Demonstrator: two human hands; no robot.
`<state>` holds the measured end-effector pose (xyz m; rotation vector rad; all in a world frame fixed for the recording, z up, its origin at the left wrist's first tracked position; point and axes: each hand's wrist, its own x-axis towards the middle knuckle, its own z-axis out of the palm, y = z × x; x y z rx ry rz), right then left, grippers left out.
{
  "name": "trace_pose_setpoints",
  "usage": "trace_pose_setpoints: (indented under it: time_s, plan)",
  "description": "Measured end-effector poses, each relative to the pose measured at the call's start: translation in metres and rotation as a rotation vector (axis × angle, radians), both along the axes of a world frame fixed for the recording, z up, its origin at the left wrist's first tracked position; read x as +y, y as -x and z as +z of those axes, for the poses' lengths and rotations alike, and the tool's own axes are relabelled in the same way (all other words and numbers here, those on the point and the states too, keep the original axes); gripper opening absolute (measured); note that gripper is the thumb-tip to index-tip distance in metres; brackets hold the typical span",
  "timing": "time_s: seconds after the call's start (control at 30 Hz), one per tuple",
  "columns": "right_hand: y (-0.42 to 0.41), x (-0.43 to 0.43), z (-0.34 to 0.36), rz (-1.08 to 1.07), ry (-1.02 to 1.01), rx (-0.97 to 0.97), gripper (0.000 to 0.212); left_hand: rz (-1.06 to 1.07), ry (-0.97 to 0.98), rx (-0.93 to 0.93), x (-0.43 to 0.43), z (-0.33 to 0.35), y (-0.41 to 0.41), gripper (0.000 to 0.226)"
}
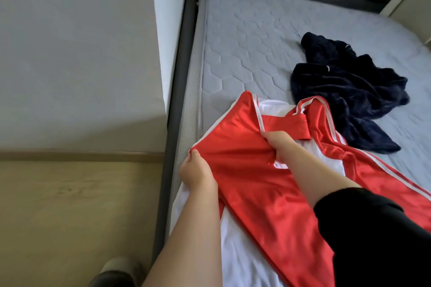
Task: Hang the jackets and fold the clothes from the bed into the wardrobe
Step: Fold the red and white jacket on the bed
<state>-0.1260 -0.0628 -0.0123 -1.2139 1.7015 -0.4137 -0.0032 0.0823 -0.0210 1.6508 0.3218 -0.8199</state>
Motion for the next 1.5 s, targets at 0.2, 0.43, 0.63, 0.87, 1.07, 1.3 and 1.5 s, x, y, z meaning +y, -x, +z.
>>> trace_pose_setpoints:
  time_s: [0.2,0.43,0.63,0.87,1.07,1.3,1.5]
  plan:
    - [-0.008,0.013,0.009,0.275,0.647,0.485,0.019,-0.024,-0.098,-0.377,0.012,0.012,0.010,0.031]
    - [-0.013,0.031,0.000,0.883,1.080,0.537,0.037,-0.610,-0.086,-1.212,0.011,-0.008,0.026,0.049]
    - [0.034,0.050,-0.011,0.747,0.781,0.835,0.055,-1.081,-0.529,-1.117,0.024,-0.036,0.035,0.062]
    - [0.111,0.123,-0.018,0.753,0.778,0.686,0.054,-1.241,-0.454,-1.319,0.059,-0.035,0.092,0.060]
    - [0.188,0.181,-0.045,0.659,0.576,0.823,0.060,-1.560,-0.320,-1.489,0.086,-0.037,0.120,0.060]
    - [0.235,0.214,-0.032,0.477,0.540,0.841,0.044,-1.976,-0.179,-1.533,0.114,-0.025,0.169,0.060]
    - [0.259,0.211,-0.006,0.439,0.100,0.878,0.046,-2.096,-0.101,-1.337,0.138,-0.016,0.200,0.070]
